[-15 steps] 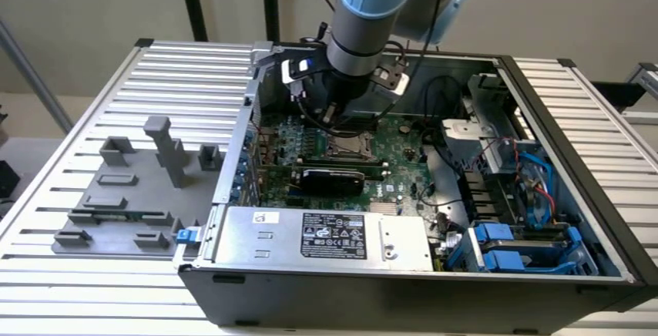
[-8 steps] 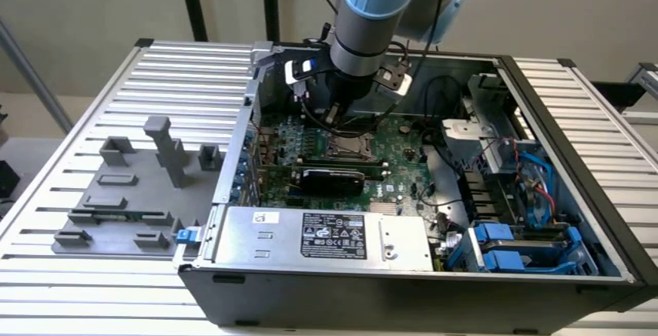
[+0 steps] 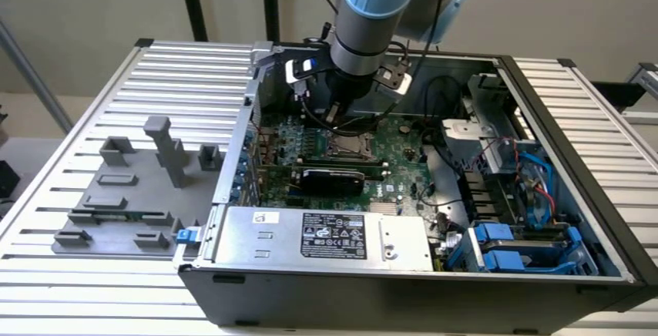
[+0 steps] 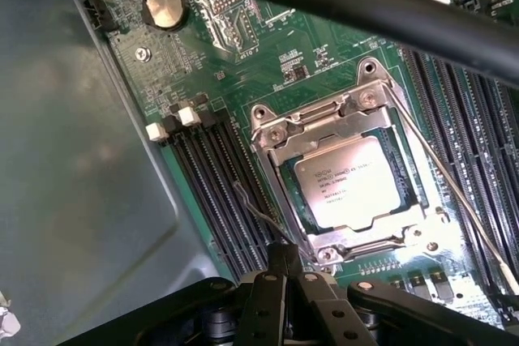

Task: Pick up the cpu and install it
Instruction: 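Install the first cpu locking lever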

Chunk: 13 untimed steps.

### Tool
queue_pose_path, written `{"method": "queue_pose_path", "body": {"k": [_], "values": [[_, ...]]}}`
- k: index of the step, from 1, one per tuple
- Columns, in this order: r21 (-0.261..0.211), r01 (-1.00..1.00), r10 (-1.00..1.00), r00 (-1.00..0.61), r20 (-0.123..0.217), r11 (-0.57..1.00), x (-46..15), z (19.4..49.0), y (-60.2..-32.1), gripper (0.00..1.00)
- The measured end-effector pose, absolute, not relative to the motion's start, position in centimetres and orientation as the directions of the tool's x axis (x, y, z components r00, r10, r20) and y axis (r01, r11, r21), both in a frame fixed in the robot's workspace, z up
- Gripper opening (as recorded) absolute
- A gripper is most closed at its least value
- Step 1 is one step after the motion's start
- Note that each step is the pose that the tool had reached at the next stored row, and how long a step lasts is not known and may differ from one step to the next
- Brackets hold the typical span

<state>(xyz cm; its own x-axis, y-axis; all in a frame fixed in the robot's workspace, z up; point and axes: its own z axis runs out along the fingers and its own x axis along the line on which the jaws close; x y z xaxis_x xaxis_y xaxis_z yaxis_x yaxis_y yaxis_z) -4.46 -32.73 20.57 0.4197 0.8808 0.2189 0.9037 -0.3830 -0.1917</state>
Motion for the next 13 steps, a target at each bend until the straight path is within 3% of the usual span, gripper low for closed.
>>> {"method": "queue_pose_path", "body": {"k": [13], "values": [[-0.195, 0.902, 0.88, 0.423, 0.217, -0.386, -3.78, 20.13, -32.68, 0.11]]}}
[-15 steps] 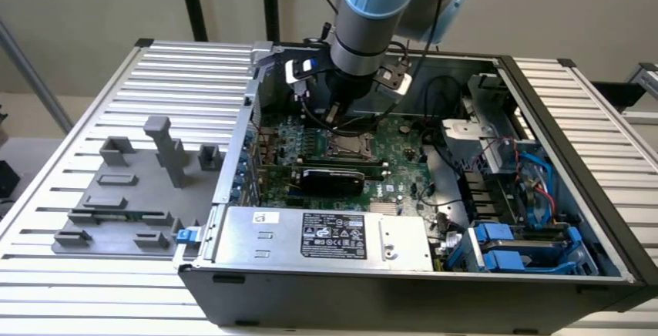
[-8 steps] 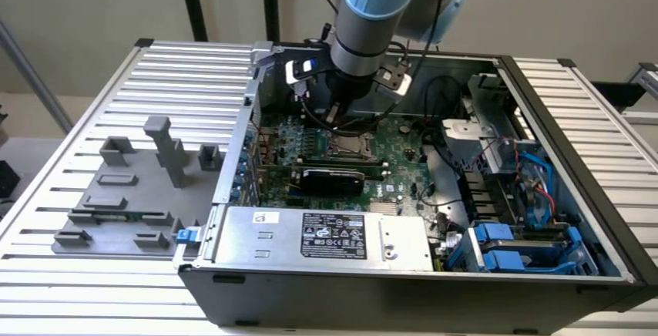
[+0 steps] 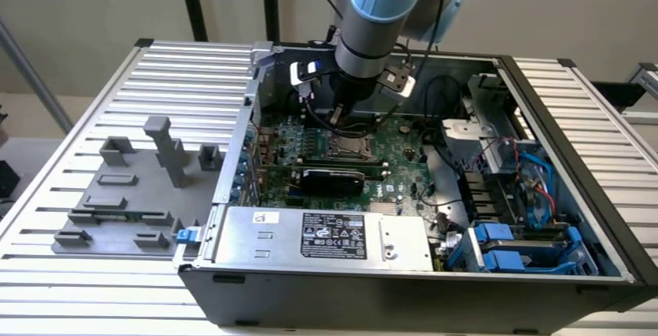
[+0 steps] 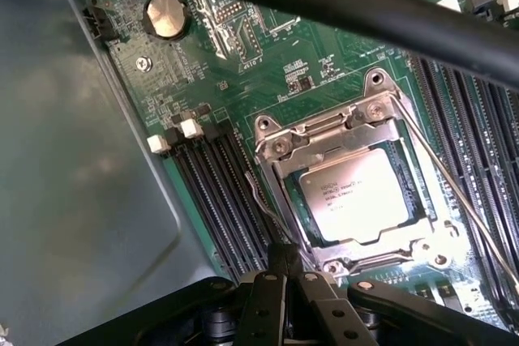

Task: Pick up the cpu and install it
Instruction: 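Install the first cpu locking lever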

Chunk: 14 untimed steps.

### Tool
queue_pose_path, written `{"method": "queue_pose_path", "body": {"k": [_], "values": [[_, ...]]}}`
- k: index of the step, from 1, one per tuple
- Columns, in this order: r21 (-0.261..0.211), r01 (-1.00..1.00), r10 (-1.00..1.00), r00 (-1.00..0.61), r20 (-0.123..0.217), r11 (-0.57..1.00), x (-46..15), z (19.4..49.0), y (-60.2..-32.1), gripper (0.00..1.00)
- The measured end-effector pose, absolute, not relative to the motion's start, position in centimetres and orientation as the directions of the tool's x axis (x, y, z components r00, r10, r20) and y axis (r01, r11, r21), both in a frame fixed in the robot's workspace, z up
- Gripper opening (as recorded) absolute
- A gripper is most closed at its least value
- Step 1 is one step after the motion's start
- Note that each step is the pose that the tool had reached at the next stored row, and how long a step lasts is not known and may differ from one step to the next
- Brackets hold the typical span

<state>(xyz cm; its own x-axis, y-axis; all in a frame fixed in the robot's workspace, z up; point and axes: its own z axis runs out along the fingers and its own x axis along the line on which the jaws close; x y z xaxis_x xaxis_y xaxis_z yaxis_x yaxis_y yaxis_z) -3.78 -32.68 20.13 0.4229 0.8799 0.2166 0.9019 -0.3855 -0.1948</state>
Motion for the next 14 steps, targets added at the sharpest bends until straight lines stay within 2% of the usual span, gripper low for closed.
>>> {"method": "queue_pose_path", "body": {"k": [14], "values": [[-0.206, 0.898, 0.88, 0.428, 0.208, -0.388, -2.7, 20.1, -32.7, 0.11]]}}
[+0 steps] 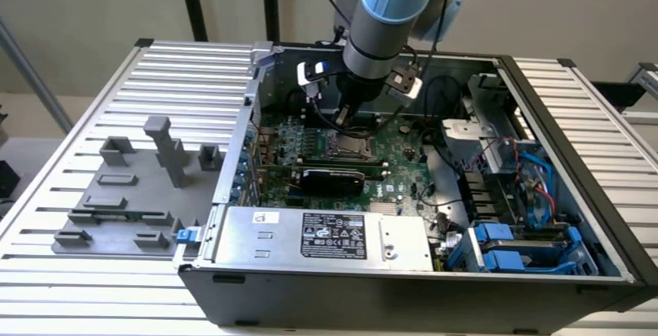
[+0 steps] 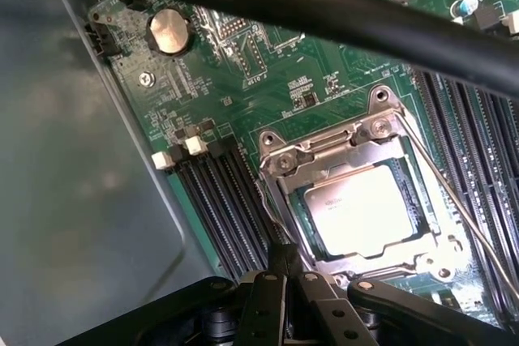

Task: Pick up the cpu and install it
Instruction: 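Install the first cpu locking lever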

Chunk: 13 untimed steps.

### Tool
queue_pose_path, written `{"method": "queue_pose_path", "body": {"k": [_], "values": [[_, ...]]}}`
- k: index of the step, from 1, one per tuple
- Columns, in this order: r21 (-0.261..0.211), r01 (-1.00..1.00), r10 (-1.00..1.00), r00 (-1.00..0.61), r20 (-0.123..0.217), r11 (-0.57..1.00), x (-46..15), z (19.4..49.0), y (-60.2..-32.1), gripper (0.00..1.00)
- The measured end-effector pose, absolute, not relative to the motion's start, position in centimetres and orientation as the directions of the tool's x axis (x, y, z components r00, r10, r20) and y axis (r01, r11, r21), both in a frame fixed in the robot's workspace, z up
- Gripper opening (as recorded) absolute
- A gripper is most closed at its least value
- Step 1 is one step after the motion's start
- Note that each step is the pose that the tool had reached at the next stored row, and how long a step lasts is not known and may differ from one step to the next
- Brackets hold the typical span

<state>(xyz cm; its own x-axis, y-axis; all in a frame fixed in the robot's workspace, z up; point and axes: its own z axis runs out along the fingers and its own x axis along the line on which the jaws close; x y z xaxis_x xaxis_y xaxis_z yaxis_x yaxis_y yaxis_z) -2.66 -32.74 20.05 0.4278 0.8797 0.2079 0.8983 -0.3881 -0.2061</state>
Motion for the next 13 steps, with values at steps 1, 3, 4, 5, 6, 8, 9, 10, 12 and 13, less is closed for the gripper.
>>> {"method": "queue_pose_path", "body": {"k": [1, 3, 4, 5, 6, 8, 9, 10, 12, 13], "values": [[-0.207, 0.898, 0.88, 0.428, 0.208, -0.388, -2.6, 20.0, -32.8, 0.11], [-0.207, 0.898, 0.88, 0.428, 0.207, -0.389, -2.4, 20.0, -32.8, 0.11], [-0.207, 0.898, 0.88, 0.429, 0.206, -0.389, -2.4, 20.0, -32.8, 0.11], [-0.207, 0.898, 0.88, 0.429, 0.206, -0.389, -2.3, 19.9, -32.8, 0.11], [-0.208, 0.898, 0.88, 0.429, 0.206, -0.389, -2.2, 19.9, -32.8, 0.11], [-0.208, 0.897, 0.88, 0.429, 0.205, -0.389, -2.1, 19.9, -32.8, 0.11], [-0.208, 0.897, 0.88, 0.429, 0.205, -0.389, -1.9, 19.8, -32.8, 0.11], [-0.208, 0.897, 0.88, 0.429, 0.204, -0.389, -1.8, 19.8, -32.8, 0.11], [-0.208, 0.897, 0.88, 0.429, 0.204, -0.389, -1.6, 19.8, -32.8, 0.11], [-0.209, 0.897, 0.88, 0.429, 0.204, -0.389, -1.5, 19.7, -32.8, 0.11]]}}
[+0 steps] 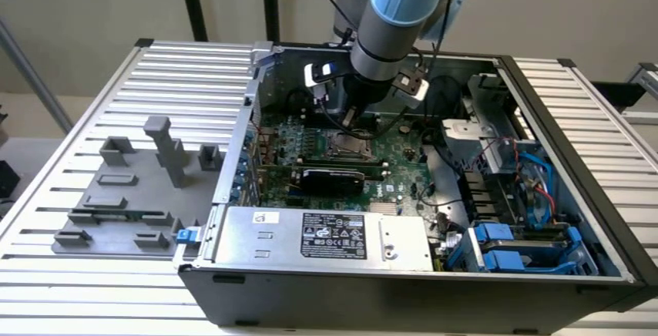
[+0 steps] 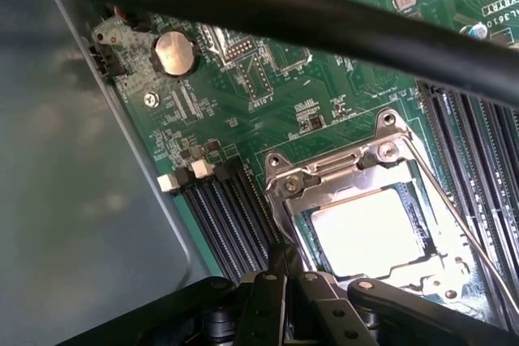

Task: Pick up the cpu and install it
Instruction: 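Install the first cpu locking lever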

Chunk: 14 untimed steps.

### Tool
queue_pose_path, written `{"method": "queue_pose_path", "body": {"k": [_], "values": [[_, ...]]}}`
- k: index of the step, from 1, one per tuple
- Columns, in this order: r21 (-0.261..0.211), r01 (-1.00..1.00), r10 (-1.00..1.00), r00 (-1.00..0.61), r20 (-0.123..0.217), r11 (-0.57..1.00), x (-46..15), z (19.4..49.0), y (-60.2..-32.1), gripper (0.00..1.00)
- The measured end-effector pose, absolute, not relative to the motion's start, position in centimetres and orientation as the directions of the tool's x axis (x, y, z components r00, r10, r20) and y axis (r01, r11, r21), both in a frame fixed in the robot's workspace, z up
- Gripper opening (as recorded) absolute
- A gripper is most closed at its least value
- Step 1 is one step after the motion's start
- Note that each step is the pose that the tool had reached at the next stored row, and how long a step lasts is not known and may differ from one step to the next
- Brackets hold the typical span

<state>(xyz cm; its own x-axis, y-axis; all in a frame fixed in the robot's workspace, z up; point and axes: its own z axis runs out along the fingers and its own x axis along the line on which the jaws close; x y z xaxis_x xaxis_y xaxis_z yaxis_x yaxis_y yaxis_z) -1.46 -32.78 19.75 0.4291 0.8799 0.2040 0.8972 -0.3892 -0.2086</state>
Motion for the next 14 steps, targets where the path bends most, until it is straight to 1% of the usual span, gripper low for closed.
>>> {"method": "queue_pose_path", "body": {"k": [14], "values": [[-0.211, 0.897, 0.88, 0.43, 0.203, -0.389, -0.84, 19.57, -32.97, 0.11]]}}
